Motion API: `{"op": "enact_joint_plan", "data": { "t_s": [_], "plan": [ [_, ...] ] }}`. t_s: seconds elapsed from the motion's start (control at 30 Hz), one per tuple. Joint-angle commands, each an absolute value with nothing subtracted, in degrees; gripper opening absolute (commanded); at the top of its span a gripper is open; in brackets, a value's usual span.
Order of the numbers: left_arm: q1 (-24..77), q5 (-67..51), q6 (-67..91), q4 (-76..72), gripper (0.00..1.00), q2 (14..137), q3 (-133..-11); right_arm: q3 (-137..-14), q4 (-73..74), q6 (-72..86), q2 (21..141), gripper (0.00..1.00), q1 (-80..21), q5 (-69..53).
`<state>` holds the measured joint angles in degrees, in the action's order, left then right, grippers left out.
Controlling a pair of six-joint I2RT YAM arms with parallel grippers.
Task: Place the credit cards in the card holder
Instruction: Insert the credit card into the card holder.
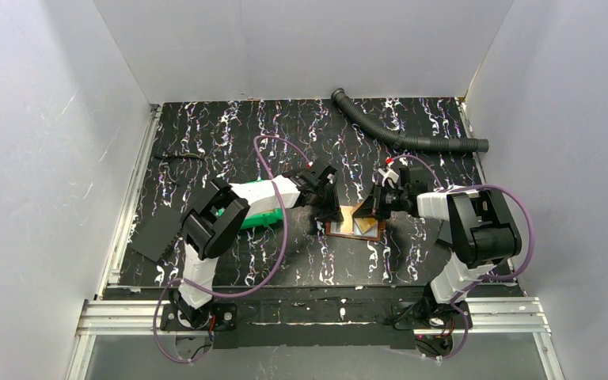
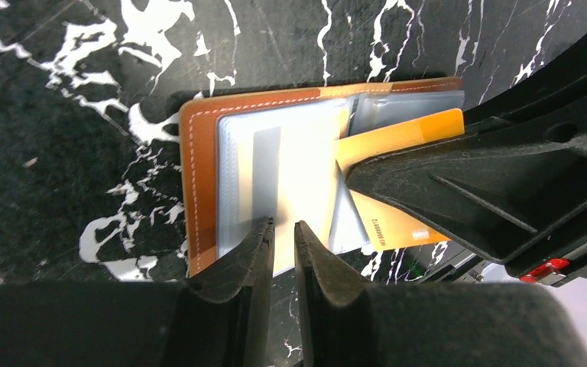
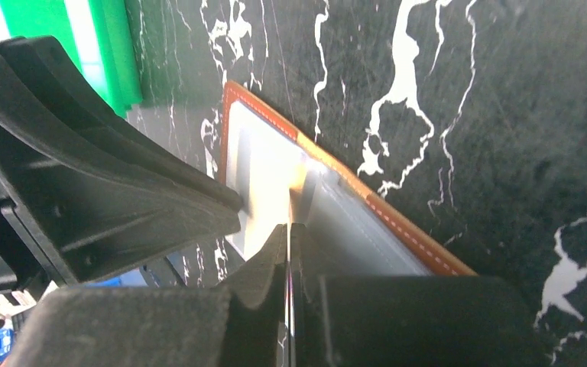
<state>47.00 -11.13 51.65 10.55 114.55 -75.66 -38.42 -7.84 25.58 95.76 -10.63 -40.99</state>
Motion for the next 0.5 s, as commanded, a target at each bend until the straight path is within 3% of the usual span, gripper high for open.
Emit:
{"op": "enact_joint_plan", "data": {
  "t_s": [0.0,0.3,0.47],
  "plan": [
    [47.2,-9.8,51.0,16.0,0.15,116.7,-77.3,-37.0,-17.6,29.6,97.3,0.1,-10.6,-40.6],
    [47.2,-9.7,50.8,16.3,0.14,116.5,-77.0,-35.0,-26.5,33.1,99.1,0.13,-10.6,-40.8],
    [47.2,-9.6,50.8,16.4,0.14,116.4,-76.8,-31.8,-32.4,36.8,97.9,0.26,-10.7,-40.1]
  ]
}}
